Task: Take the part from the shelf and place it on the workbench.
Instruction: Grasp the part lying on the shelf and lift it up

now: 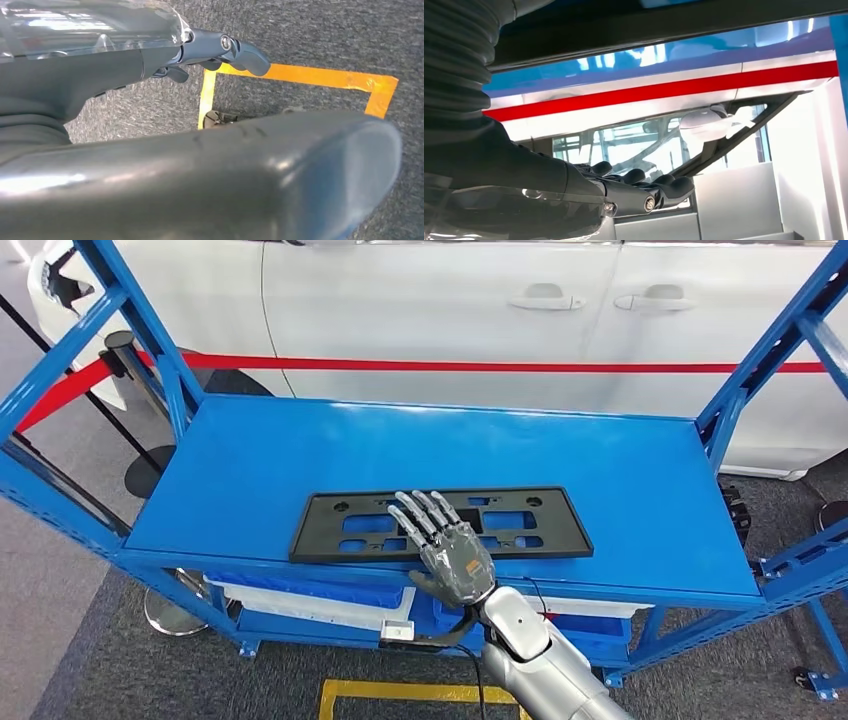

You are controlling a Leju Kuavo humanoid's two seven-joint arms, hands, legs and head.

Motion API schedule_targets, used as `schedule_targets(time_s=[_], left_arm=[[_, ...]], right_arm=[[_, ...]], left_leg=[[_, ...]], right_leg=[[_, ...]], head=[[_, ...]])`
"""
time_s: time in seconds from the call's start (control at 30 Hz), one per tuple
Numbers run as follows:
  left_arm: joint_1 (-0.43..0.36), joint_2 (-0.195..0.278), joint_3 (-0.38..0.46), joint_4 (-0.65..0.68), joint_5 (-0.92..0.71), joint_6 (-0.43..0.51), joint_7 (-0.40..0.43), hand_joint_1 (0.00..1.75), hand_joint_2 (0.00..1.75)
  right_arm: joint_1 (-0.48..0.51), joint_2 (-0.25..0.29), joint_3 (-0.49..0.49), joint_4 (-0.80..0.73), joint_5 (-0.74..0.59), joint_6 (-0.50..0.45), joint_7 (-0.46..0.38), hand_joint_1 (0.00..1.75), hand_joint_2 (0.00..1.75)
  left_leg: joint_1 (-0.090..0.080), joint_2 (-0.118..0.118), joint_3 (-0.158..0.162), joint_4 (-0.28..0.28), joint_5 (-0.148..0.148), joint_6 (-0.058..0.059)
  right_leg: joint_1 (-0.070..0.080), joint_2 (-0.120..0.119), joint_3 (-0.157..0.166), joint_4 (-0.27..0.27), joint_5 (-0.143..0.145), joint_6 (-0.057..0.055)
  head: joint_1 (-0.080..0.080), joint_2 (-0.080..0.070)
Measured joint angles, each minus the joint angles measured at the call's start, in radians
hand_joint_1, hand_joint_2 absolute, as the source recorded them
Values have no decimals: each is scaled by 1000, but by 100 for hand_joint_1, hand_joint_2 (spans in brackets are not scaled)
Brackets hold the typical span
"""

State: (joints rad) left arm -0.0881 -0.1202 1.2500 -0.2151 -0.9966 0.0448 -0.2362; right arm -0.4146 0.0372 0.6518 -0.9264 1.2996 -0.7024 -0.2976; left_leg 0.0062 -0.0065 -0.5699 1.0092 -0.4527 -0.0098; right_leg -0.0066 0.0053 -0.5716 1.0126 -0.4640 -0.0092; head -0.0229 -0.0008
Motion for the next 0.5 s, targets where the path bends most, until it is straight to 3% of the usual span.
schedule_targets(time_s=[0.07,0.13,0.23,0.27,0.3,0.33,0.43,0.5], left_arm=[[0,0,-1,0,-4,0,0,0,0],[0,0,-3,0,-8,-1,1,0,0],[-2,0,-6,0,-10,0,1,0,0],[-2,0,-7,0,-10,0,1,0,0],[-2,0,-7,0,-11,0,1,0,0],[-1,0,-7,0,-11,0,1,0,0],[-2,0,-7,0,-12,0,1,0,0],[-3,0,-7,0,-12,0,0,0,0]], right_arm=[[-13,10,9,10,5,0,20,0,175],[-26,19,21,21,17,0,42,0,175],[-40,24,41,42,44,0,69,0,175],[-41,25,48,50,54,0,77,0,175],[-42,27,55,58,64,0,86,0,175],[-44,29,62,66,75,0,95,0,175],[-67,42,83,92,102,0,117,0,175],[-83,50,95,109,113,0,129,0,175]], left_leg=[[1,0,-2,-4,4,10],[6,2,-1,-11,9,23],[6,3,-1,-13,12,33],[6,2,-2,-13,12,33],[6,2,-2,-12,11,33],[6,1,-1,-12,11,32],[4,0,1,-5,5,23],[1,0,-3,-1,3,13]], right_leg=[[0,0,-3,1,0,9],[0,-1,-16,33,-26,17],[-2,-2,-100,214,-118,24],[-3,-2,-128,270,-135,25],[-4,-2,-141,293,-133,26],[-5,-2,-135,276,-110,26],[-5,-3,-44,78,-9,17],[-1,-2,-16,13,4,12]], head=[[0,0],[1,0],[3,0],[3,0],[3,0],[3,0],[3,0],[2,0]])
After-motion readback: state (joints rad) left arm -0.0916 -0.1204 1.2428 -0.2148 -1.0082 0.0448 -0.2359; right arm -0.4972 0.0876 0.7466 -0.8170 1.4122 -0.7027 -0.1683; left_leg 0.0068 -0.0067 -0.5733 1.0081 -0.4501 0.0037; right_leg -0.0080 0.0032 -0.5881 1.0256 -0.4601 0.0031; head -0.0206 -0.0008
